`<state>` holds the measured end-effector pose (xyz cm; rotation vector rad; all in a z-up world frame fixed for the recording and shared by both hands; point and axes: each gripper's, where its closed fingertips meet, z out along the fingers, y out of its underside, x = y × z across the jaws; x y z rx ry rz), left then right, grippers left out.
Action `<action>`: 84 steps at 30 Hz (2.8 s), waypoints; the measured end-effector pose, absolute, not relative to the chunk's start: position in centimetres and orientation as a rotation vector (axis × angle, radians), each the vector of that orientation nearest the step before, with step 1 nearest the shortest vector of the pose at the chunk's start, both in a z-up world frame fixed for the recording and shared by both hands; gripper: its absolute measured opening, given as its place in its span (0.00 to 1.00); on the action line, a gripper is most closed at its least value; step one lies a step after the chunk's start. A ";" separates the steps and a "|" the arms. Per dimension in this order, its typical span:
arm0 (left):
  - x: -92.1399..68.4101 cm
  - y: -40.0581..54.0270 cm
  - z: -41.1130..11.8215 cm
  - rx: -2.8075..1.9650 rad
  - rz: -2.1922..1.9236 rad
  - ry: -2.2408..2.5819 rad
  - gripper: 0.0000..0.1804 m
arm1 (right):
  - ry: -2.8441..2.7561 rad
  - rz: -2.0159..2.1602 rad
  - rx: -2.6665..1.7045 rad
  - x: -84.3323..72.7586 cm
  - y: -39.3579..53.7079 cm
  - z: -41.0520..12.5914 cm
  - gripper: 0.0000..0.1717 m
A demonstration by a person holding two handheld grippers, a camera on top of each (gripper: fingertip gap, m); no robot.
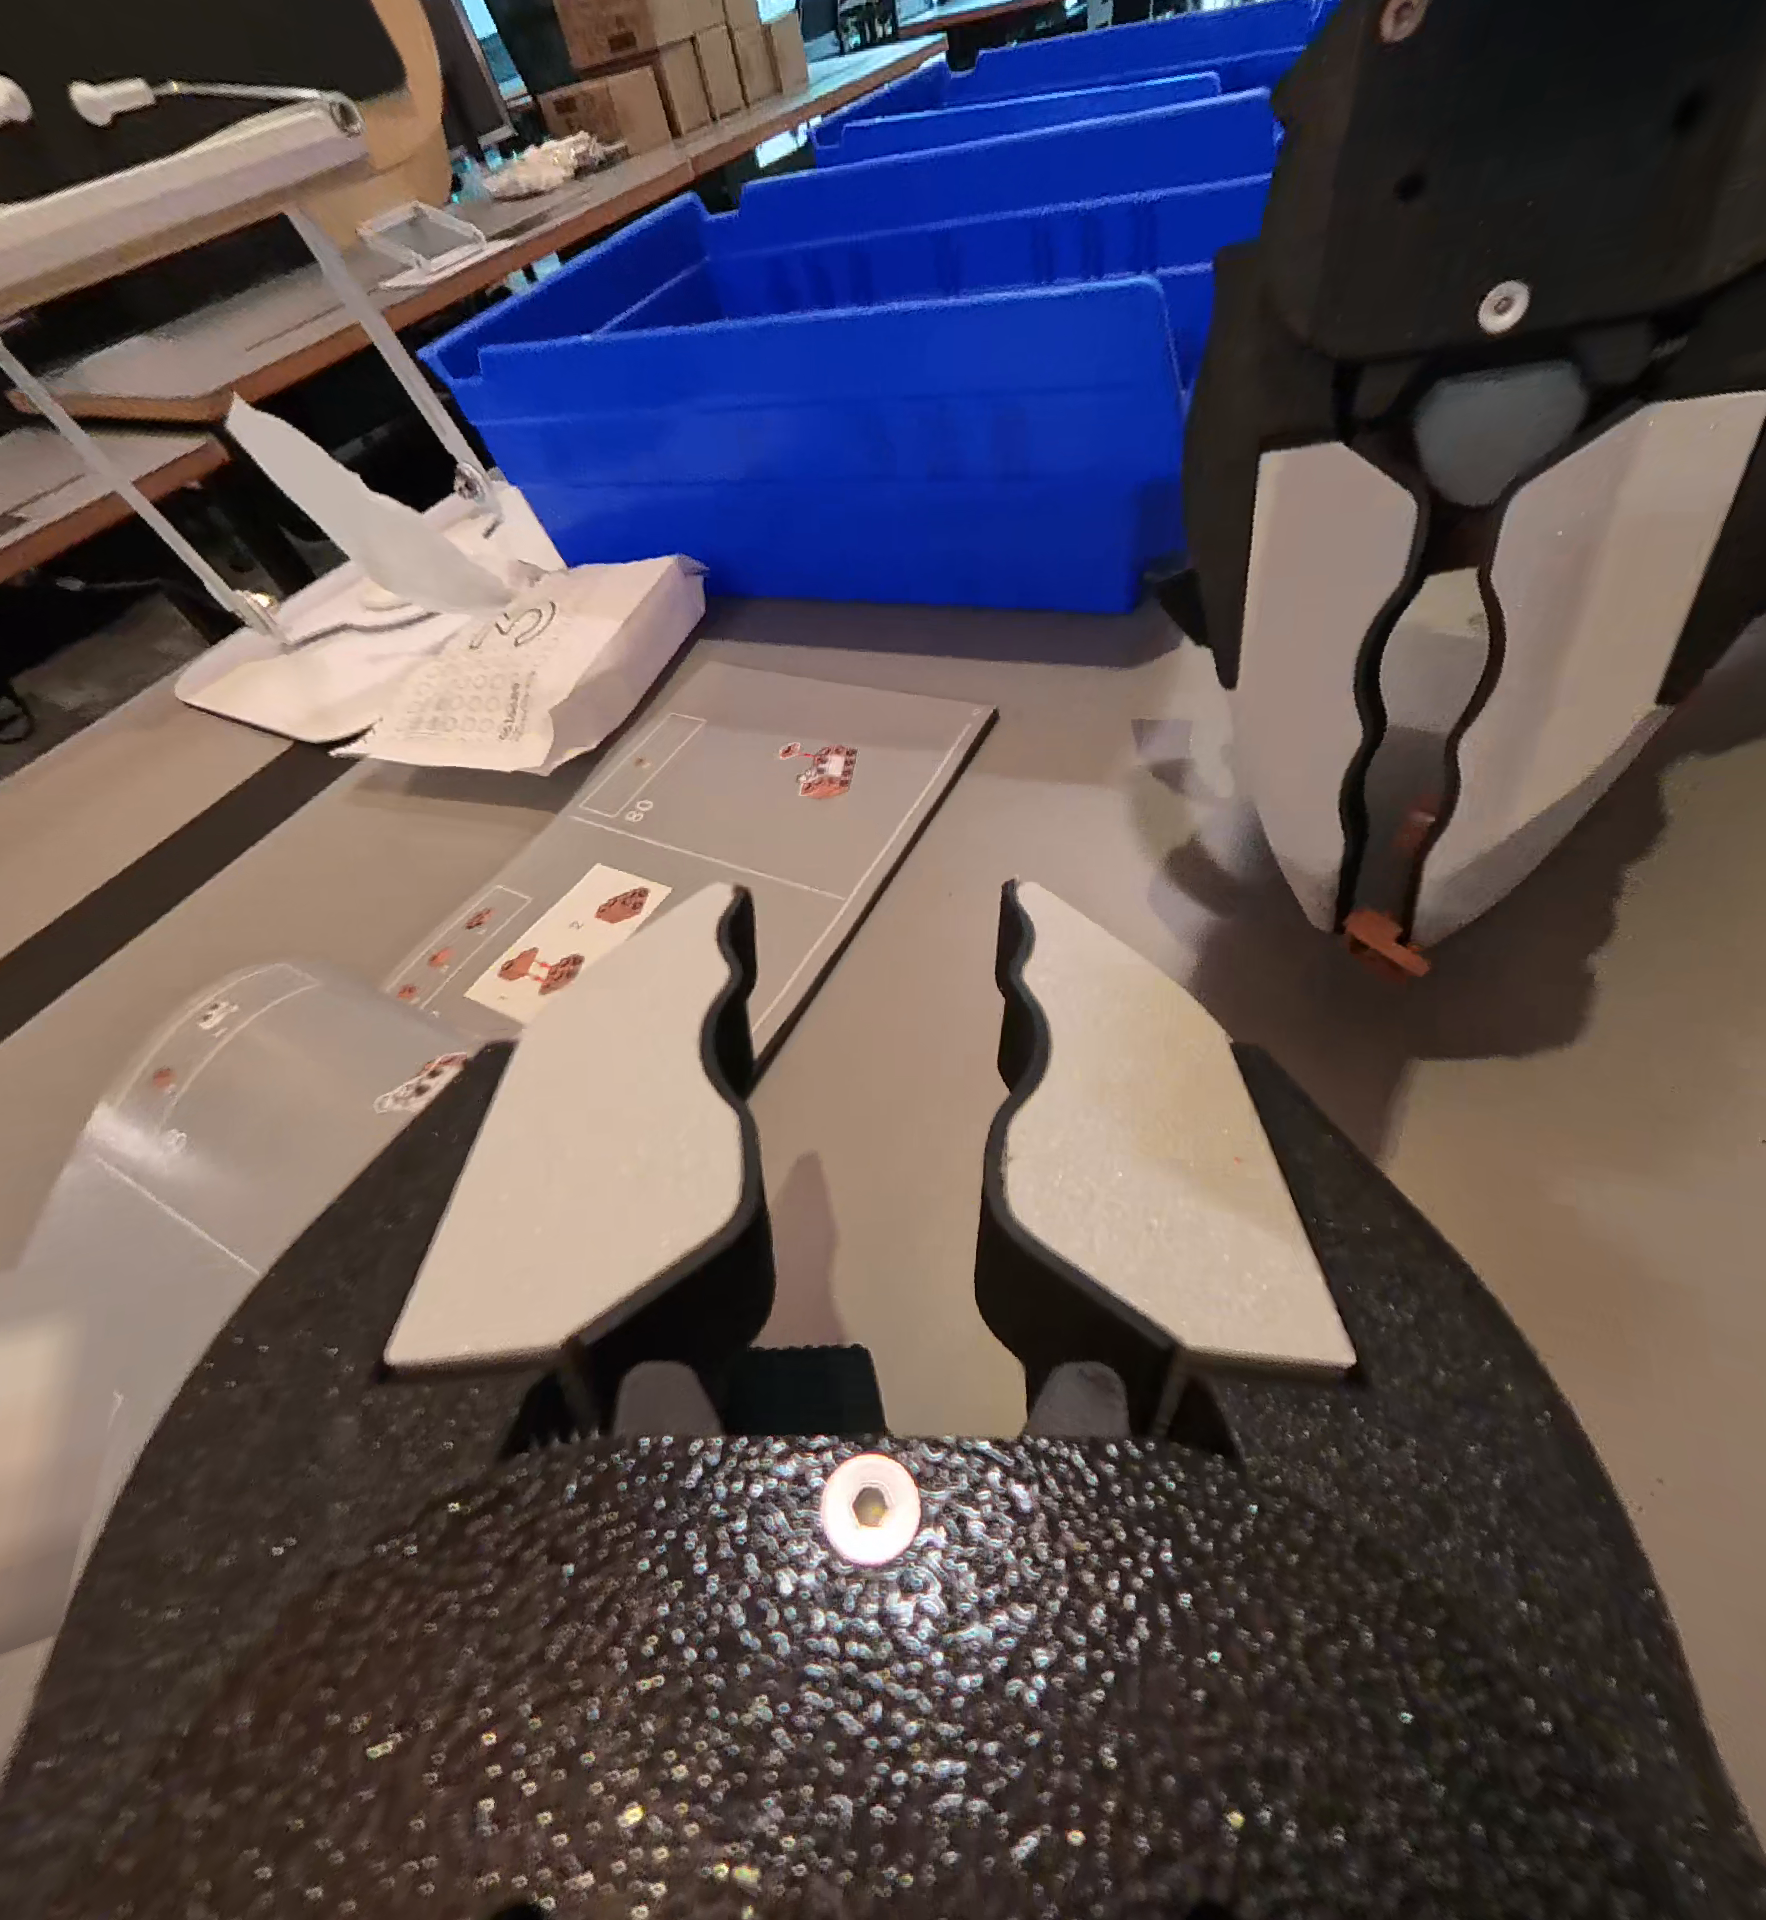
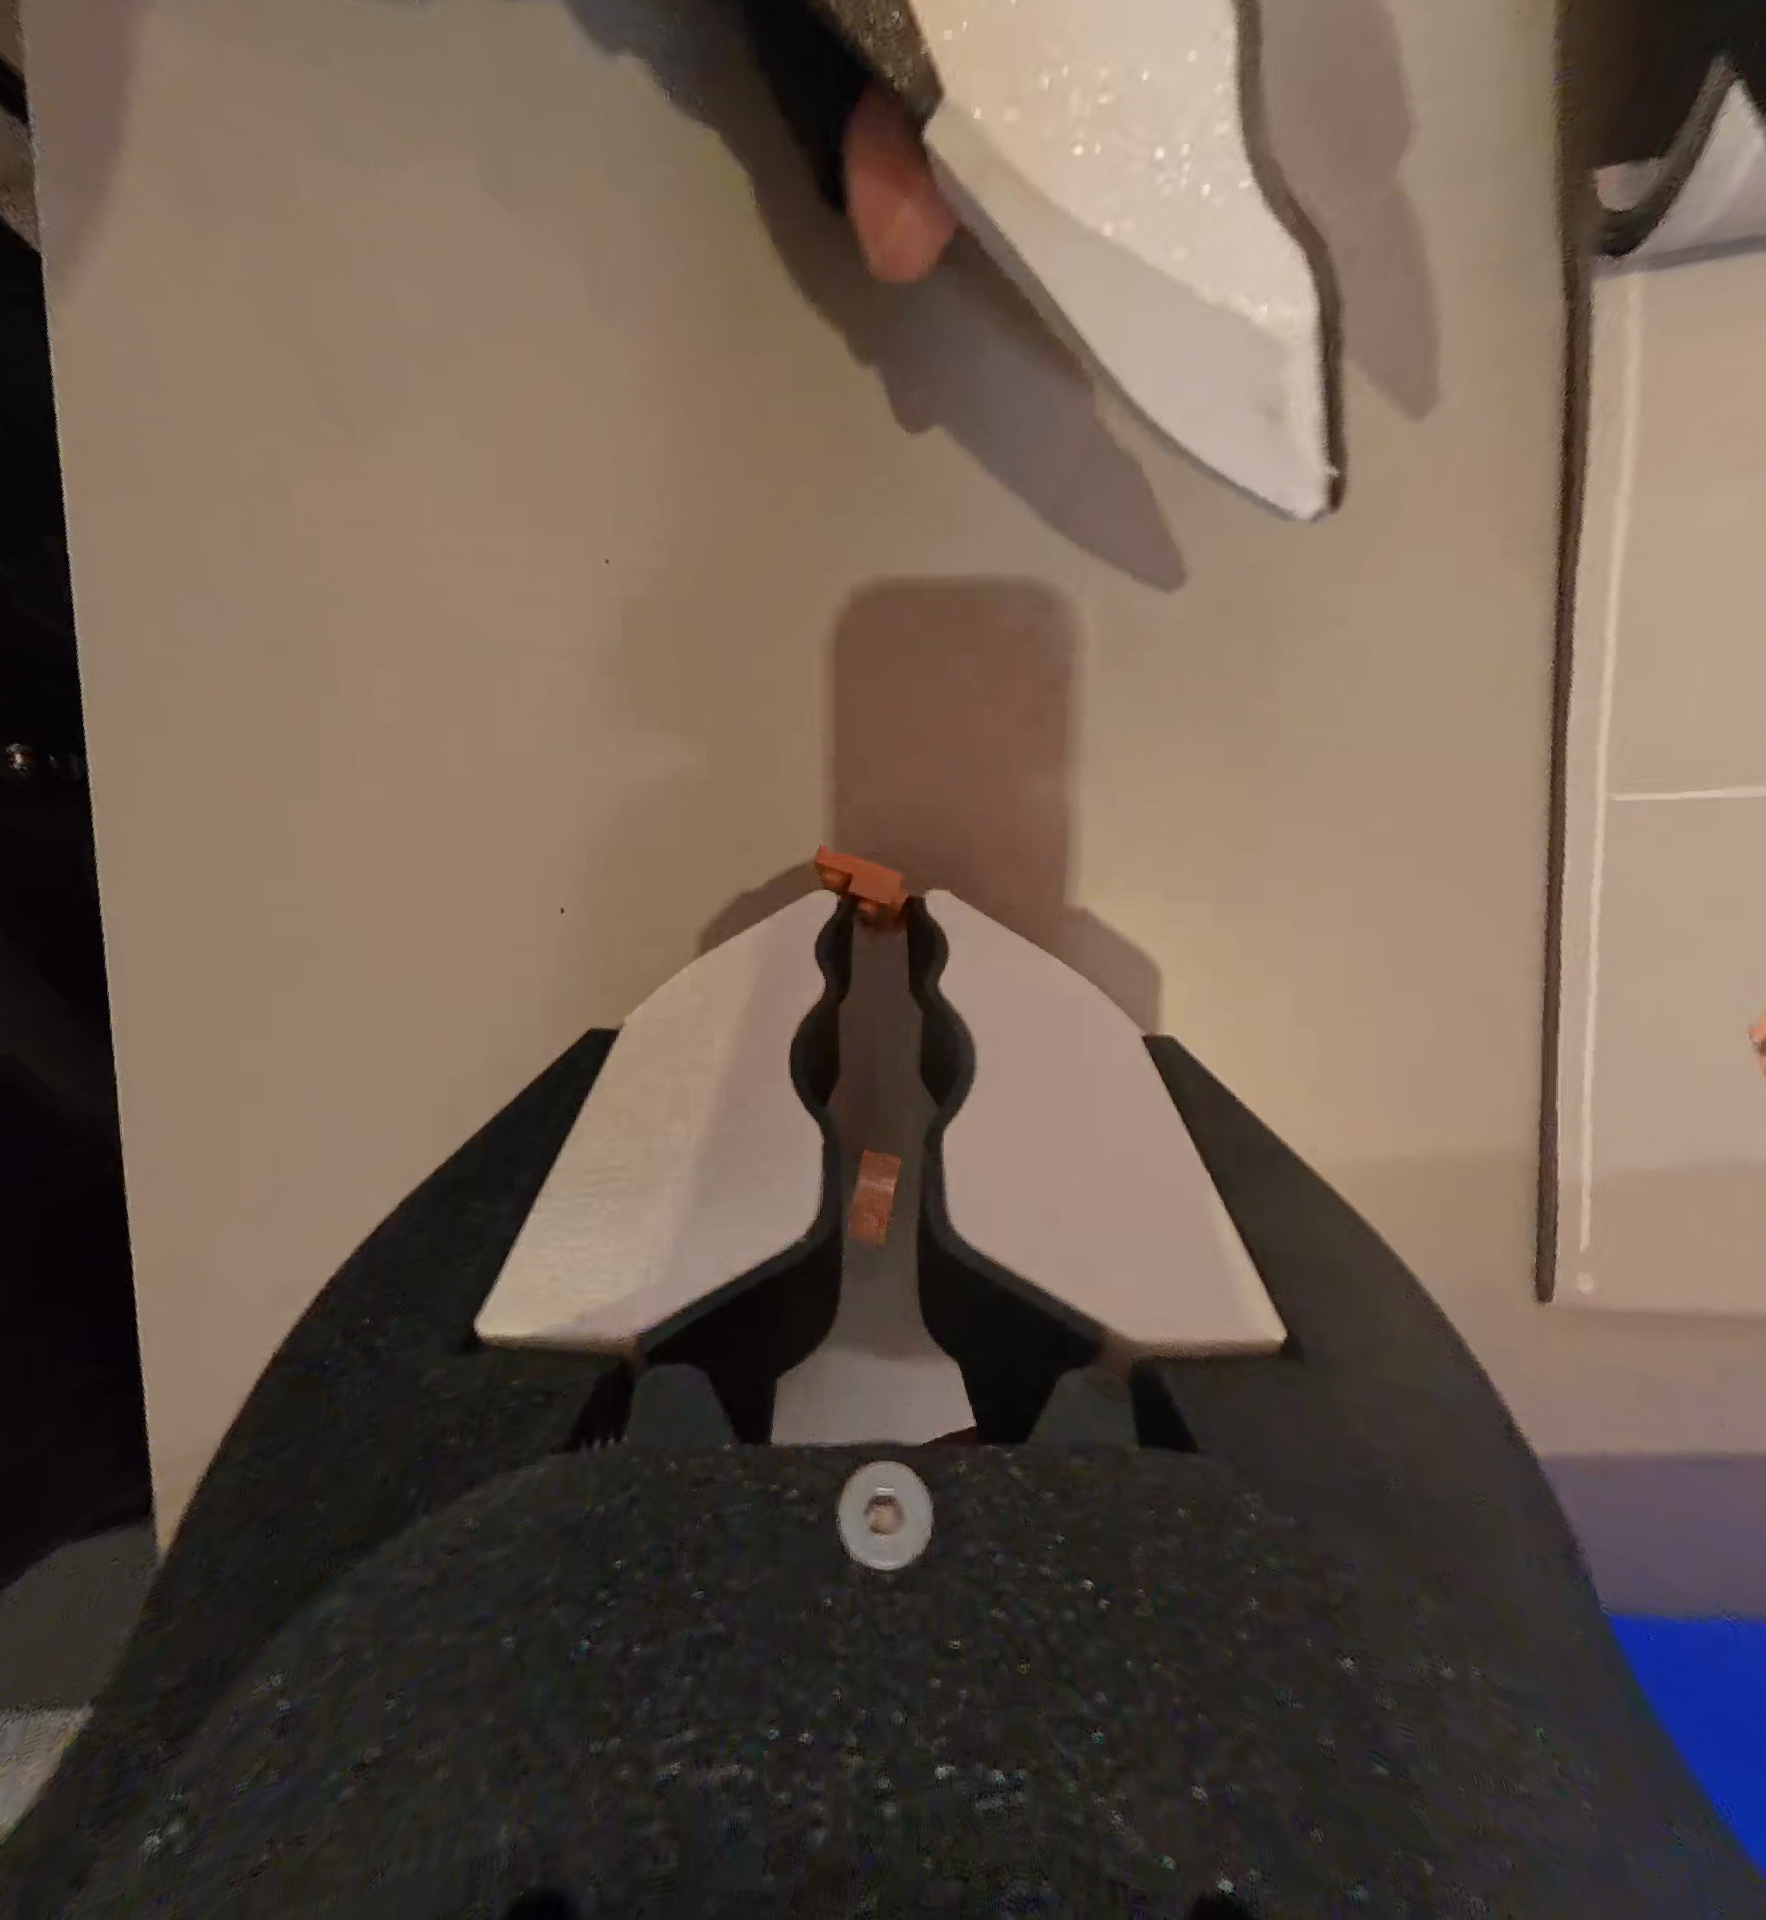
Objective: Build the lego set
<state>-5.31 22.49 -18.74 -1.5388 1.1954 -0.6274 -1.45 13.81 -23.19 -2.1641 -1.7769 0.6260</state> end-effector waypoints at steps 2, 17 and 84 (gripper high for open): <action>-5.4 22.5 -18.9 -1.551 -0.650 1.206 0.24 | -1.787 0.613 -2.210 -2.0 14.2 -23.6 0.06; -4.5 20.3 -20.3 -1.487 -0.620 1.445 0.24 | -1.478 0.661 -2.256 1.6 15.7 -21.0 0.19; -3.6 10.7 -24.6 -1.483 -0.824 2.016 0.18 | -1.861 0.624 -1.830 -0.5 9.8 -25.2 0.06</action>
